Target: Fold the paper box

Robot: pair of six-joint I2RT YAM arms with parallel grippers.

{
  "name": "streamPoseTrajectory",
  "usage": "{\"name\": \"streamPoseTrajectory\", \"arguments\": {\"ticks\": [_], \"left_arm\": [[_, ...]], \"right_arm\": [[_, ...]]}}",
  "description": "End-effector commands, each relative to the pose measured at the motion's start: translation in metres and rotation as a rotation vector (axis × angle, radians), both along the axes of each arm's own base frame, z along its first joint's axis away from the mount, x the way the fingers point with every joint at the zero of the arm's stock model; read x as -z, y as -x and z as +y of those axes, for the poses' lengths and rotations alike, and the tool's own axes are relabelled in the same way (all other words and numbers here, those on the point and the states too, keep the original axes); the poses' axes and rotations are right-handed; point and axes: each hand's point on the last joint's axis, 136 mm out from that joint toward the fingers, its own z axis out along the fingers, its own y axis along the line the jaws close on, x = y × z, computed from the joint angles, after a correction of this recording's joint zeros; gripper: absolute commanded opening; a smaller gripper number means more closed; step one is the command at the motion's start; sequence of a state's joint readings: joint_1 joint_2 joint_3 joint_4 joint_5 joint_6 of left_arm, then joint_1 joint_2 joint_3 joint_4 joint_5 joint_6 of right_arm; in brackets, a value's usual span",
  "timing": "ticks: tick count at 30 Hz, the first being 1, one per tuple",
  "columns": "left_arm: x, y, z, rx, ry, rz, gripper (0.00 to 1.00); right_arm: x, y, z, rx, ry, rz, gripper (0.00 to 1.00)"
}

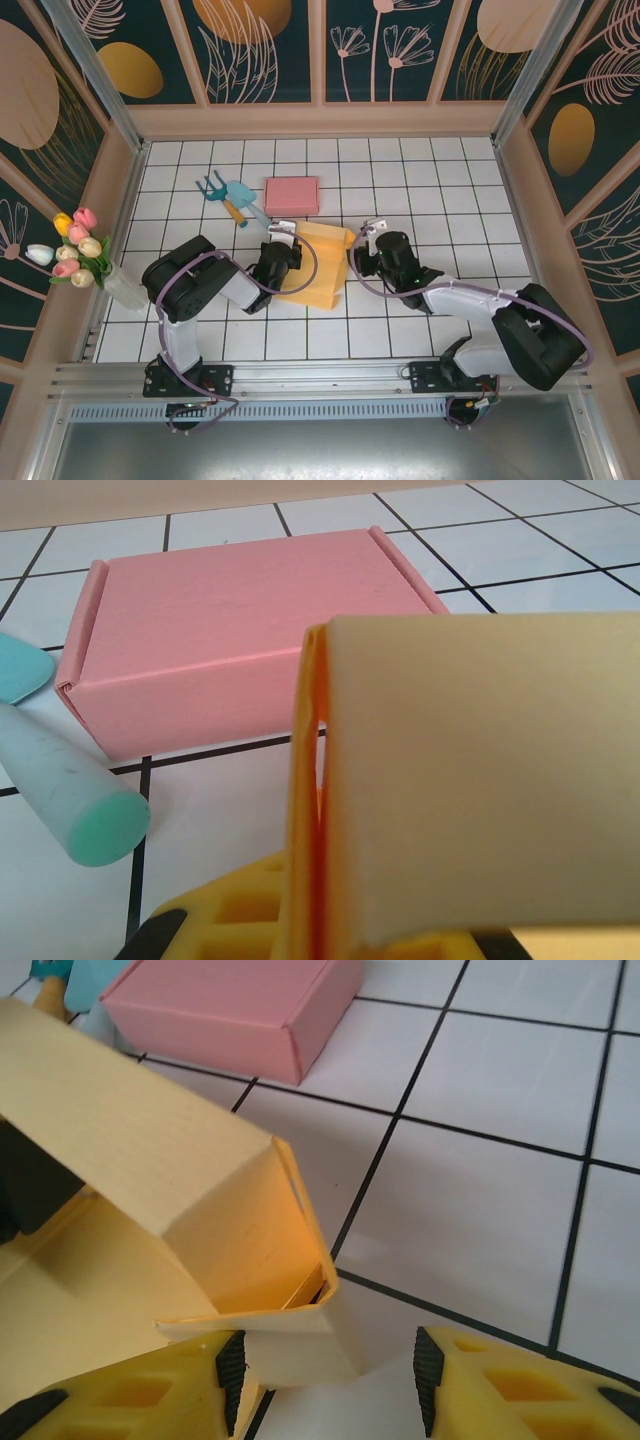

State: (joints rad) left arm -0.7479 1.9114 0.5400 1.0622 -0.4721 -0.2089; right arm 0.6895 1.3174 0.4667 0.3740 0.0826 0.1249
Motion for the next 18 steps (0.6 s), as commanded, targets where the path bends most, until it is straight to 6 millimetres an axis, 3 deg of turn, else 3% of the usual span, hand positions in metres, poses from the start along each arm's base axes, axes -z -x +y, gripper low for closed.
{"name": "streamPoseTrajectory", "arguments": {"ticks": [1, 9, 18], "left_arm": [[0.048, 0.022, 0.004, 0.064, -0.118, 0.146, 0.0], [0.048, 0.022, 0.004, 0.064, -0.118, 0.145, 0.0], [0.048, 0.023, 0.004, 0.066, -0.116, 0.145, 0.0]], "right_arm": [[-0.015, -0.005, 0.019, -0.074, -0.037, -0.045, 0.51], [-0.016, -0.001, 0.032, -0.137, -0.086, -0.049, 0.5], [-0.012, -0.021, 0.017, -0.003, -0.064, -0.115, 0.49]]}}
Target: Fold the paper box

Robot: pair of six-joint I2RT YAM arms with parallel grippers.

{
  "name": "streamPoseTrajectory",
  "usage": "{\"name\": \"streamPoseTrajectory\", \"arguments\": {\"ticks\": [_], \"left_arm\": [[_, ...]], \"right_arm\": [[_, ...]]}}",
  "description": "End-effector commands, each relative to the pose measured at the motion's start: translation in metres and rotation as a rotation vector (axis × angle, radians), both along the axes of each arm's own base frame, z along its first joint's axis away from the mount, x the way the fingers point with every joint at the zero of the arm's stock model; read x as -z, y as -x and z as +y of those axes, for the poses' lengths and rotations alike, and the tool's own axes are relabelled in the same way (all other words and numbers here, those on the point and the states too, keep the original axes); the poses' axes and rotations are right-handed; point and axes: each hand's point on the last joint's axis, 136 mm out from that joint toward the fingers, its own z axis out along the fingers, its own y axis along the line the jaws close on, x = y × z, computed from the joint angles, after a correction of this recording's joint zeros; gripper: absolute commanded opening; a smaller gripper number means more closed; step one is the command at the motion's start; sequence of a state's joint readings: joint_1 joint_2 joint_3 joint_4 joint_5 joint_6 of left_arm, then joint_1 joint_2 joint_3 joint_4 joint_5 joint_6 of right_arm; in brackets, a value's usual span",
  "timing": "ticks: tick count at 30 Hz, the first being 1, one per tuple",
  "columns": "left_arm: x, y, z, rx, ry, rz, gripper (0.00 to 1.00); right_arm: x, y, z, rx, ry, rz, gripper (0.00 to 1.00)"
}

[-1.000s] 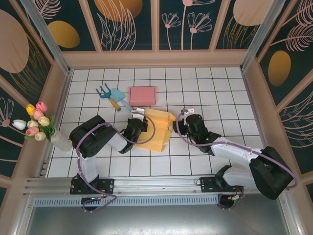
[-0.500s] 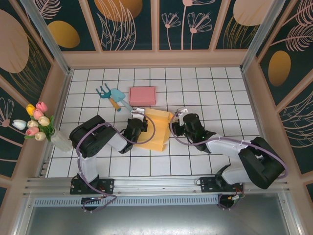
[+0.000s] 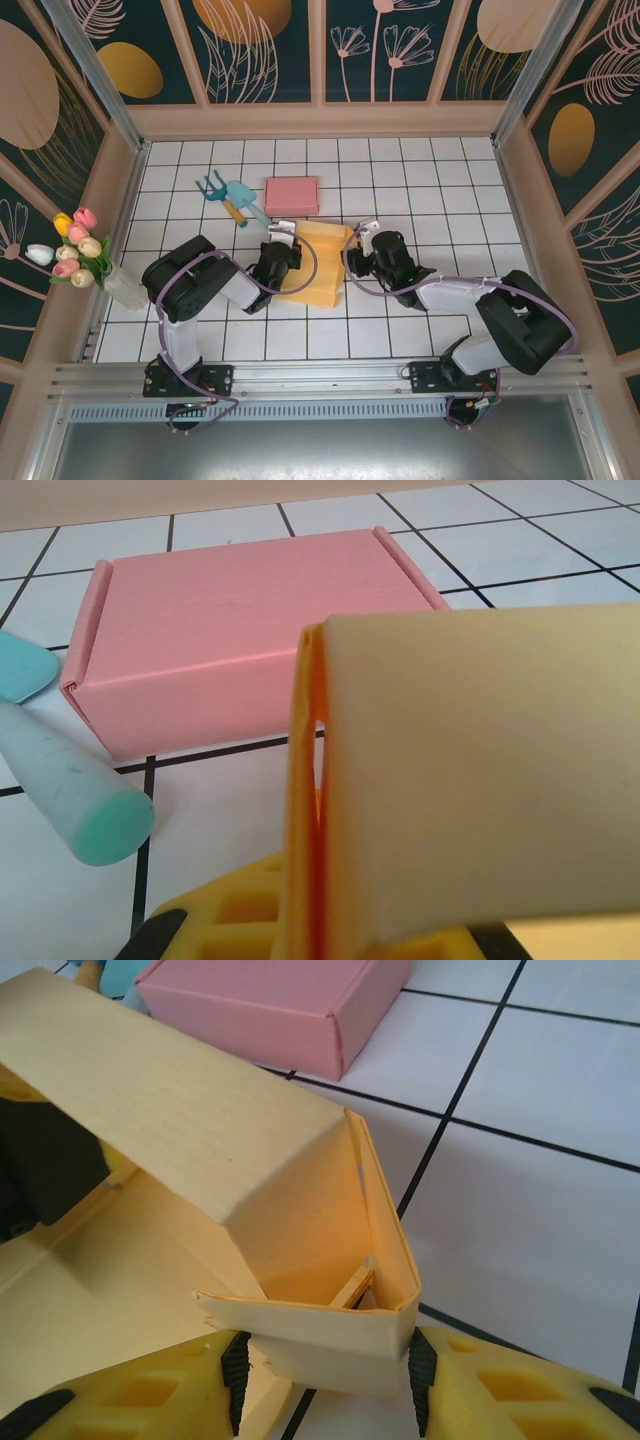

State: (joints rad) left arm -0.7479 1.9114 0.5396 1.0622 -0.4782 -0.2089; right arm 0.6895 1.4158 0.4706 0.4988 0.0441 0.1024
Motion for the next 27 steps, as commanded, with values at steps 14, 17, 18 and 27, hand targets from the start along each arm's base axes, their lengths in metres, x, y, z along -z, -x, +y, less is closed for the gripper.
{"name": "streamPoseTrajectory", "arguments": {"ticks": [14, 17, 18, 27], "left_arm": [[0.049, 0.022, 0.002, 0.076, -0.117, 0.15, 0.0], [0.05, 0.022, 0.002, 0.077, -0.119, 0.152, 0.0], [0.05, 0.022, 0.002, 0.076, -0.119, 0.152, 0.0], [0.05, 0.022, 0.001, 0.078, -0.12, 0.154, 0.0]], "right_arm": [[-0.022, -0.004, 0.031, -0.102, -0.136, -0.09, 0.48], [-0.014, 0.006, 0.042, -0.162, -0.138, -0.069, 0.46], [-0.012, 0.008, 0.045, -0.176, -0.137, -0.065, 0.46], [0.004, 0.0, 0.047, -0.105, -0.096, -0.062, 0.46]]}}
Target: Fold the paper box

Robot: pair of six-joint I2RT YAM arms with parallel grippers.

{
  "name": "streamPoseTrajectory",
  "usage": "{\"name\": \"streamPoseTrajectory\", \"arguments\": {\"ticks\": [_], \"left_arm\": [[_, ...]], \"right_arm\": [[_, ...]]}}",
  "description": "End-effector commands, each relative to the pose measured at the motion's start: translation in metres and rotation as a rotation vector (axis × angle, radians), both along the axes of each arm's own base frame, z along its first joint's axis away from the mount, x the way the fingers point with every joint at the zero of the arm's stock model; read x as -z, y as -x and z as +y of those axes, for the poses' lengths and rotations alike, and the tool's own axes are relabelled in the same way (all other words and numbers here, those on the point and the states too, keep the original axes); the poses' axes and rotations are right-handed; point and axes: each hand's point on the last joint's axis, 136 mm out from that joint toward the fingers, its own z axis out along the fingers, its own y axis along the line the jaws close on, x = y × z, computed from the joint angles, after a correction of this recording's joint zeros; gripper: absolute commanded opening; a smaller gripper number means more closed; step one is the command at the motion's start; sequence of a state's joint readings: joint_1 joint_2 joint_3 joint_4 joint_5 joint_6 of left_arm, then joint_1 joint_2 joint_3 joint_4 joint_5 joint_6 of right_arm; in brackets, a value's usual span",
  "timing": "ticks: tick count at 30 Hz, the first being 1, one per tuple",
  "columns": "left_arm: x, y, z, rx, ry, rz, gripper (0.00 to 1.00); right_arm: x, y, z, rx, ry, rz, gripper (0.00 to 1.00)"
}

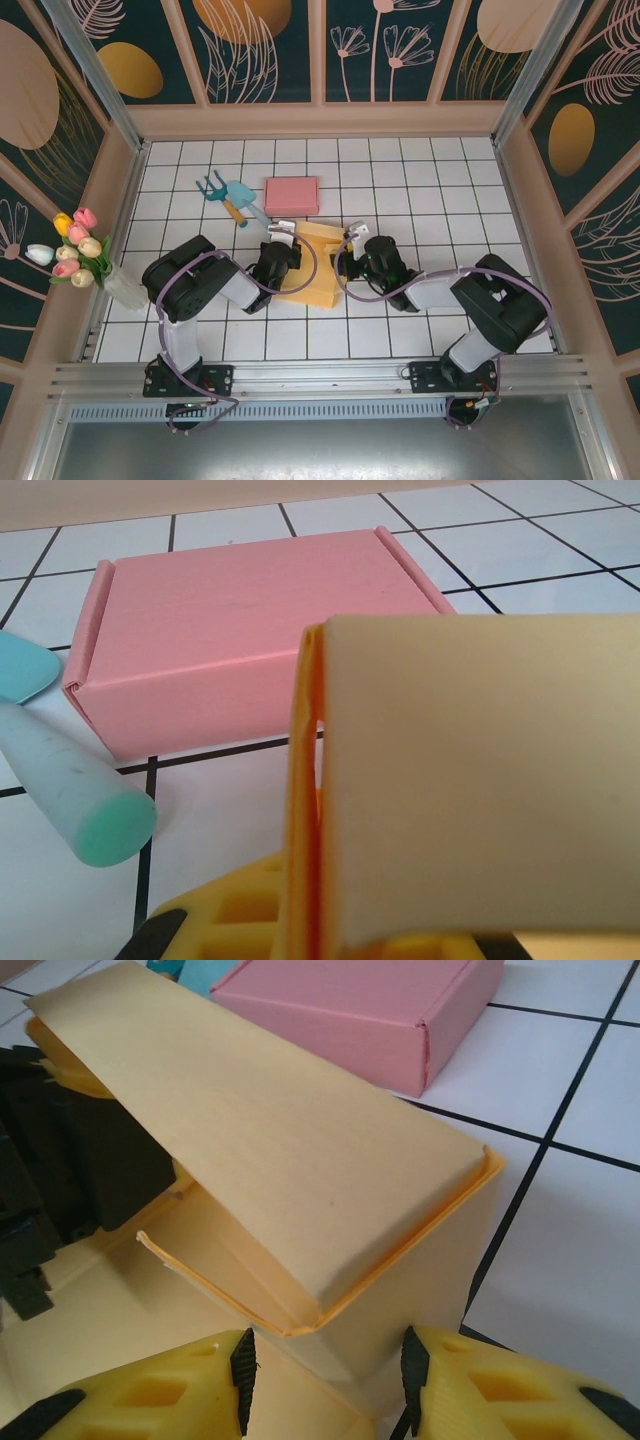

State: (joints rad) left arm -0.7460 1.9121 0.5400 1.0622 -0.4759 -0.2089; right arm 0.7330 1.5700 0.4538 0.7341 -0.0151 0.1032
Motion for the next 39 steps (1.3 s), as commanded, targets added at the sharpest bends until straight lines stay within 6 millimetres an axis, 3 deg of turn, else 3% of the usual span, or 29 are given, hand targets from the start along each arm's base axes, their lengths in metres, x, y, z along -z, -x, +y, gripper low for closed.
{"name": "streamPoseTrajectory", "arguments": {"ticks": [1, 8, 12, 15, 19, 24, 27, 35, 39], "left_arm": [[0.051, 0.023, 0.001, 0.078, -0.122, 0.156, 0.0], [0.052, 0.023, 0.0, 0.083, -0.124, 0.159, 0.0], [0.051, 0.022, 0.002, 0.069, -0.123, 0.159, 0.0], [0.053, 0.019, 0.007, 0.029, -0.131, 0.162, 0.0], [0.056, 0.013, 0.015, -0.04, -0.148, 0.173, 0.0], [0.057, 0.012, 0.018, -0.068, -0.154, 0.176, 0.0], [0.058, 0.011, 0.019, -0.073, -0.155, 0.177, 0.0], [0.059, 0.01, 0.018, -0.075, -0.159, 0.182, 0.0], [0.059, 0.01, 0.017, -0.067, -0.162, 0.184, 0.0]], "right_arm": [[-0.007, -0.01, 0.012, 0.028, -0.027, -0.035, 0.47], [-0.009, -0.041, 0.006, 0.186, -0.033, -0.086, 0.47], [-0.012, -0.058, -0.008, 0.335, -0.052, -0.12, 0.44], [-0.003, -0.067, -0.03, 0.518, -0.002, -0.138, 0.4], [0.016, -0.068, -0.074, 0.821, 0.096, -0.128, 0.4], [0.019, -0.059, -0.11, 0.986, 0.192, -0.156, 0.41], [0.017, -0.058, -0.121, 1.037, 0.253, -0.164, 0.41], [0.018, -0.059, -0.118, 1.027, 0.3, -0.152, 0.44], [0.023, -0.066, -0.068, 0.752, 0.163, -0.095, 0.47]]}}
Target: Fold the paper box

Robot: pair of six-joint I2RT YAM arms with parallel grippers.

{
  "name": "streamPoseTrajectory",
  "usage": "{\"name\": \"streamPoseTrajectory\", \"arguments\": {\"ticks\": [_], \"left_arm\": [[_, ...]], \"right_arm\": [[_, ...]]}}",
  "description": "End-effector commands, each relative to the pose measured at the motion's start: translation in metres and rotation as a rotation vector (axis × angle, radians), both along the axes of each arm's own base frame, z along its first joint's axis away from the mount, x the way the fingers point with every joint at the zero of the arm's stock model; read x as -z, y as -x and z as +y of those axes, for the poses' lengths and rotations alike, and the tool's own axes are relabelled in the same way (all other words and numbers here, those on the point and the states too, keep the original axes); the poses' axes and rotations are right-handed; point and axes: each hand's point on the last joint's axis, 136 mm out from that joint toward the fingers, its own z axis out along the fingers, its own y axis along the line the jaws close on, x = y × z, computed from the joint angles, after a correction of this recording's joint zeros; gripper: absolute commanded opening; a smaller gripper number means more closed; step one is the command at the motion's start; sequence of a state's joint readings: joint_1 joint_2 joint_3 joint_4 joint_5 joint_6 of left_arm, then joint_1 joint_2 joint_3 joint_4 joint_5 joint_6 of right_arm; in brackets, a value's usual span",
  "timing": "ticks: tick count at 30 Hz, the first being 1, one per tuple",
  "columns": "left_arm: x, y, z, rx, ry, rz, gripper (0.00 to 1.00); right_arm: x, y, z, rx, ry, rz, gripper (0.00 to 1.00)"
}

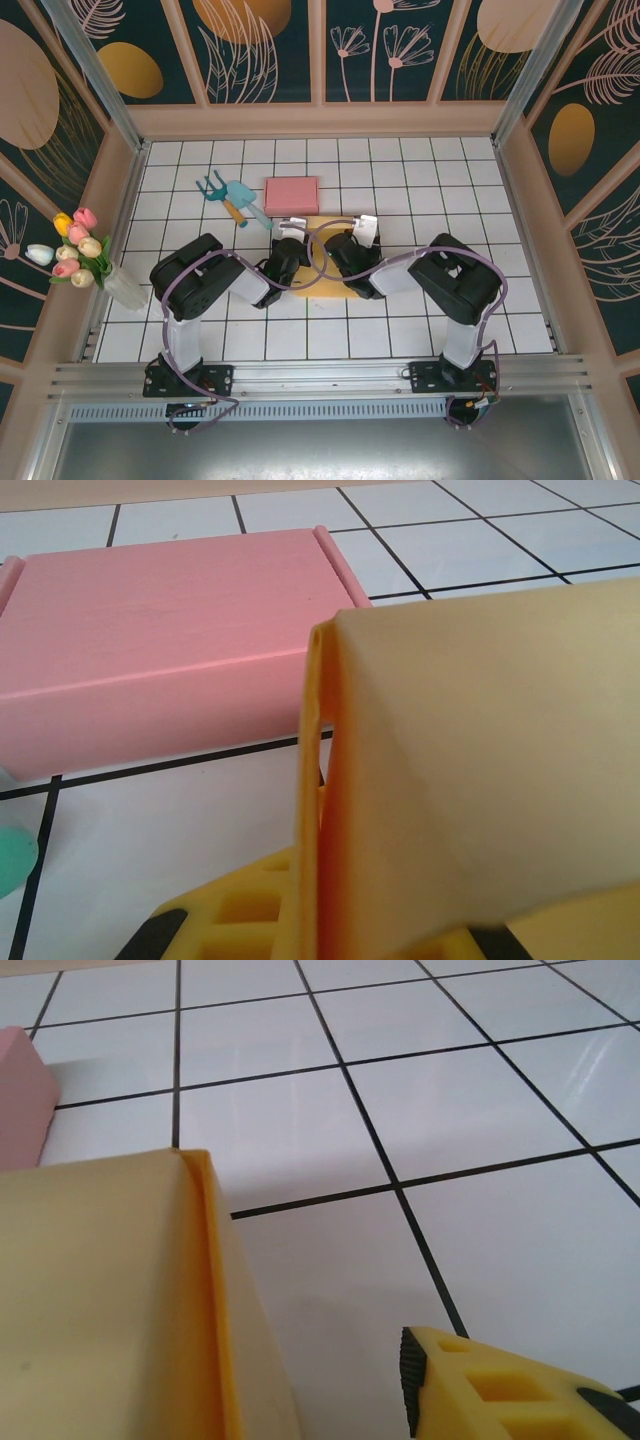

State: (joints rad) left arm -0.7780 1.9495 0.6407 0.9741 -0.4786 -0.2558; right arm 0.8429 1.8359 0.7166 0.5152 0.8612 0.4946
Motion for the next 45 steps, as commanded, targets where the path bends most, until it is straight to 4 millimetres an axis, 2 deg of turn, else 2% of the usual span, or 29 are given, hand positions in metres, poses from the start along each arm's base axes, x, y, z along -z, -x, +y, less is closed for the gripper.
{"name": "streamPoseTrajectory", "arguments": {"ticks": [1, 2, 5, 9, 12, 14, 18, 20, 25, 28, 33, 36, 40, 45], "left_arm": [[0.058, 0.017, 0.042, -0.073, -0.188, 0.156, 0.0], [0.057, 0.017, 0.042, -0.074, -0.187, 0.155, 0.0], [0.058, 0.018, 0.043, -0.075, -0.189, 0.157, 0.0], [0.058, 0.017, 0.042, -0.073, -0.188, 0.157, 0.0], [0.058, 0.017, 0.043, -0.075, -0.189, 0.156, 0.0], [0.058, 0.017, 0.043, -0.078, -0.189, 0.155, 0.0], [0.058, 0.017, 0.045, -0.088, -0.19, 0.156, 0.0], [0.058, 0.017, 0.045, -0.088, -0.19, 0.155, 0.0], [0.059, 0.017, 0.045, -0.089, -0.191, 0.157, 0.0], [0.059, 0.017, 0.045, -0.09, -0.192, 0.157, 0.0], [0.057, 0.016, 0.044, -0.09, -0.19, 0.154, 0.0], [0.059, 0.017, 0.044, -0.088, -0.191, 0.157, 0.0], [0.058, 0.017, 0.044, -0.088, -0.19, 0.156, 0.0], [0.059, 0.017, 0.044, -0.086, -0.192, 0.158, 0.0]], "right_arm": [[0.008, -0.002, 0.006, -0.13, -0.018, 0.014, 0.47], [0.011, -0.001, 0.018, -0.203, -0.054, 0.029, 0.47], [0.013, 0.001, 0.036, -0.298, -0.101, 0.037, 0.47], [0.019, 0.002, 0.038, -0.31, -0.096, 0.04, 0.45], [0.019, 0.001, 0.022, -0.231, -0.083, 0.023, 0.36], [0.019, -0.001, 0.001, -0.112, -0.043, 0.017, 0.3], [0.017, 0.004, -0.044, 0.123, 0.042, -0.007, 0.28], [0.018, 0.008, -0.061, 0.185, 0.048, -0.005, 0.29], [0.021, 0.009, -0.073, 0.224, 0.043, 0.015, 0.29], [0.02, 0.005, -0.059, 0.15, 0.01, 0.017, 0.3], [0.009, 0.009, 0.003, -0.178, -0.167, 0.035, 0.41], [-0.002, 0.013, 0.026, -0.264, -0.181, 0.043, 0.48], [-0.015, 0.022, 0.039, -0.305, -0.162, 0.024, 0.52], [-0.029, 0.031, 0.036, -0.31, -0.167, 0.009, 0.58]]}}
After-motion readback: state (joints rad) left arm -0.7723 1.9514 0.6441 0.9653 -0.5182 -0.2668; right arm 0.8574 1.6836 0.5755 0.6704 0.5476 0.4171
